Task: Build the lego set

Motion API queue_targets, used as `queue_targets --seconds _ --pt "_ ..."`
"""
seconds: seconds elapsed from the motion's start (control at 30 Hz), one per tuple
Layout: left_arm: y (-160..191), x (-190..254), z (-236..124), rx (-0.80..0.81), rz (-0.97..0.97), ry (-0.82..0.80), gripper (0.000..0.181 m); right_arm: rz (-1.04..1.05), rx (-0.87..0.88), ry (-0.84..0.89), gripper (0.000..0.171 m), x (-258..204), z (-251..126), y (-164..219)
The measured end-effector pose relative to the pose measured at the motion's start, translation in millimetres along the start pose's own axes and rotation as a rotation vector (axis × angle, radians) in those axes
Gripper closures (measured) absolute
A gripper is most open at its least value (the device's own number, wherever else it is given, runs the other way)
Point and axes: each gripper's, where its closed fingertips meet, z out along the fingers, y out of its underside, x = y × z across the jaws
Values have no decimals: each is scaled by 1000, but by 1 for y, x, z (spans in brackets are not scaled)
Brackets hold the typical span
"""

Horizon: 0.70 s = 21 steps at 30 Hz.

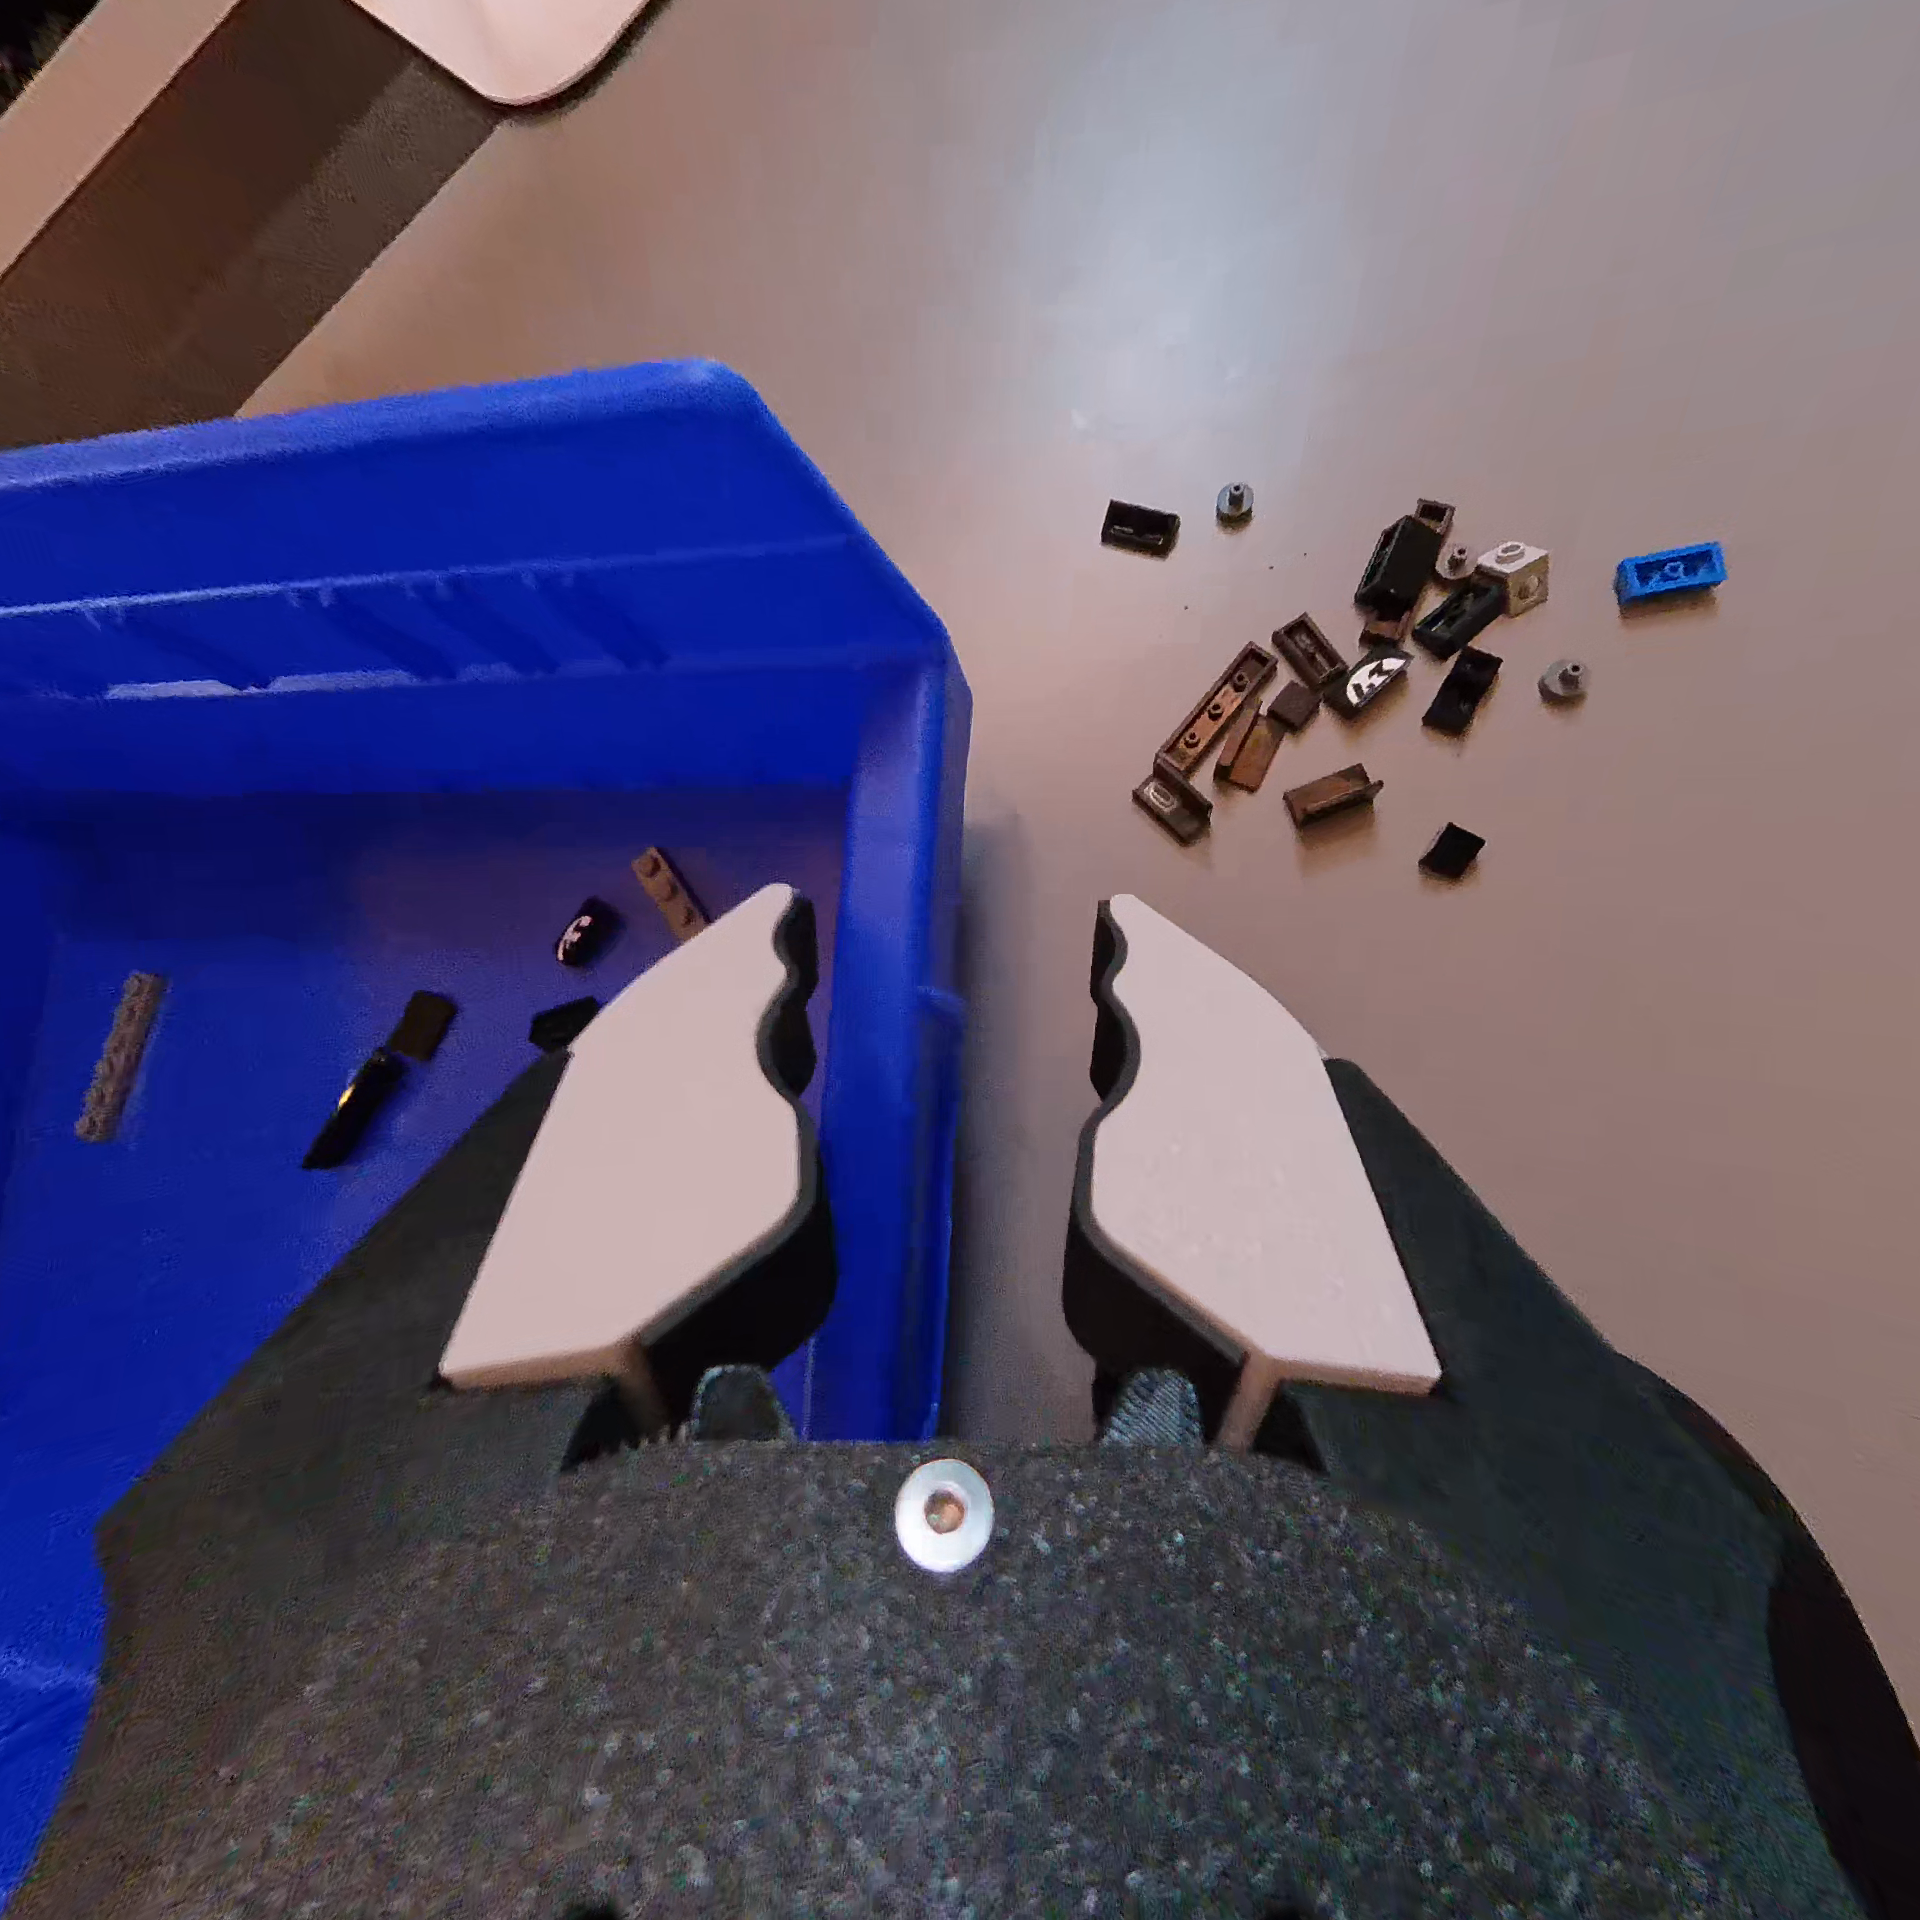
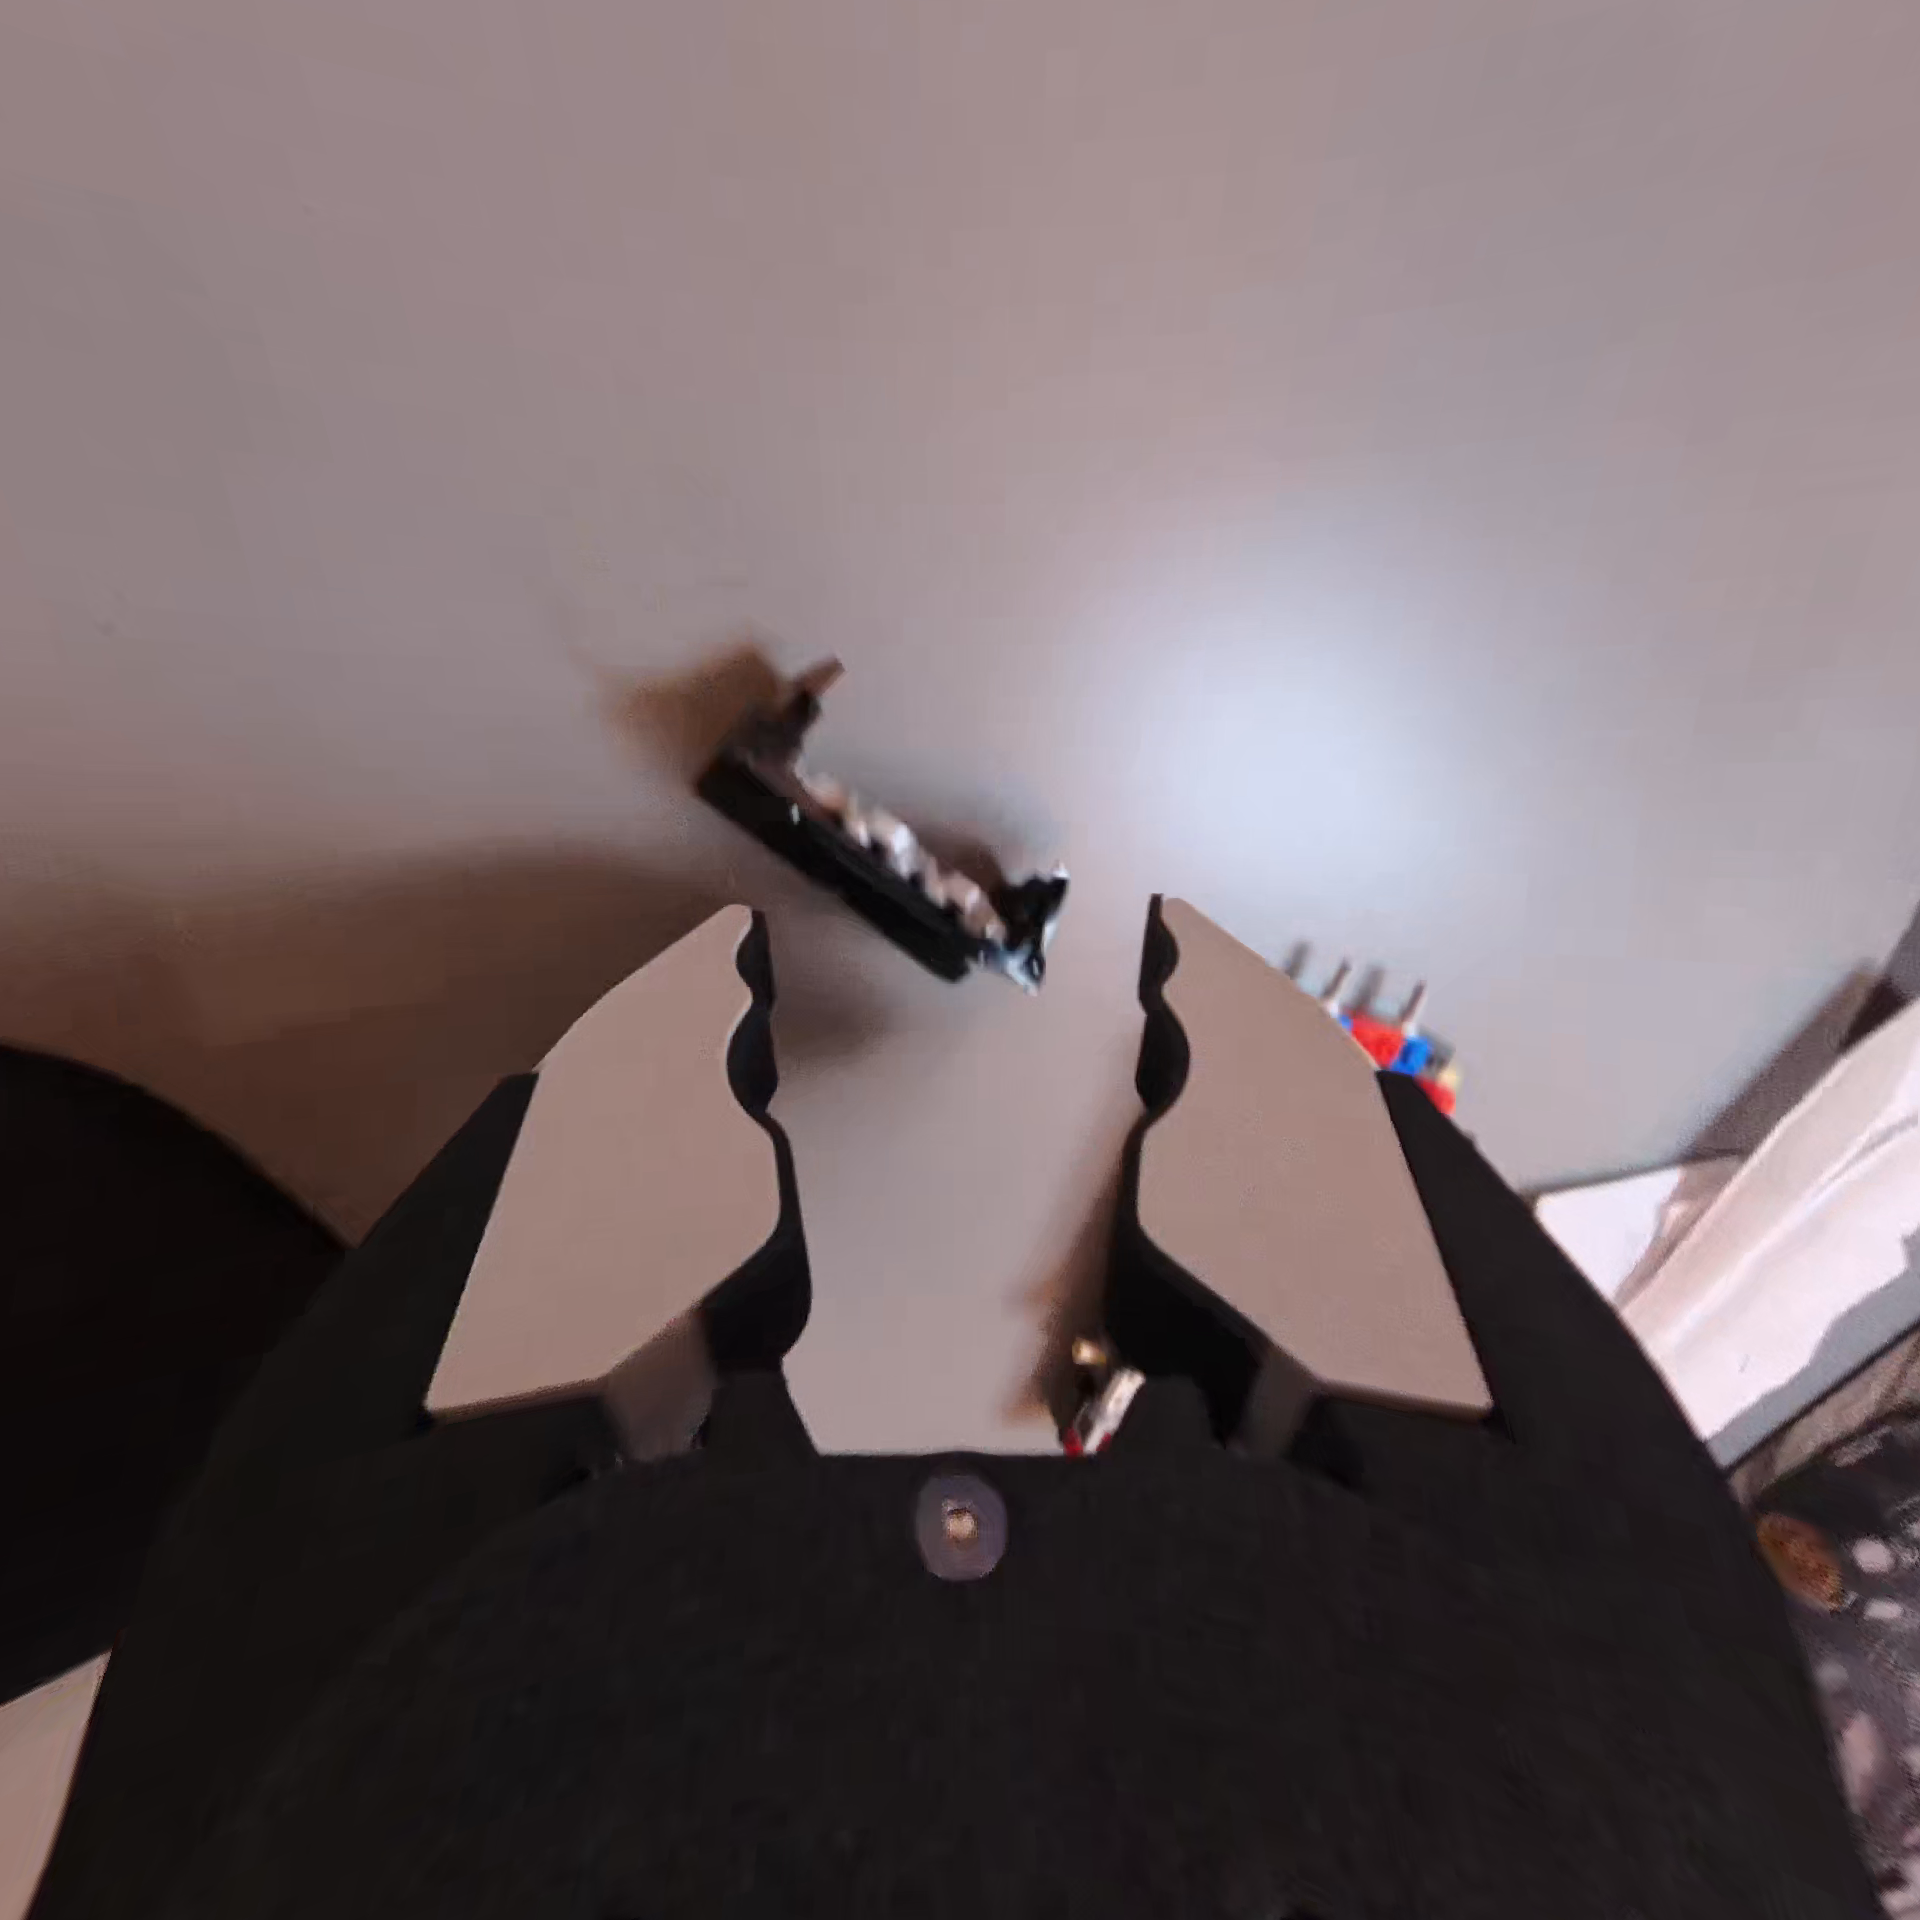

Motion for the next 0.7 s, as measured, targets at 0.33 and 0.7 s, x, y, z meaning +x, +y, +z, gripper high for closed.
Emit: queue_targets --seconds 0.33,0.7 --pt "10 -2 3 -28 32 -17 134 120 -110 -128 164 -6 -10 51" --pt "8 7 6 -38 54 5 135 336 -213 10 143 27 -45 107"
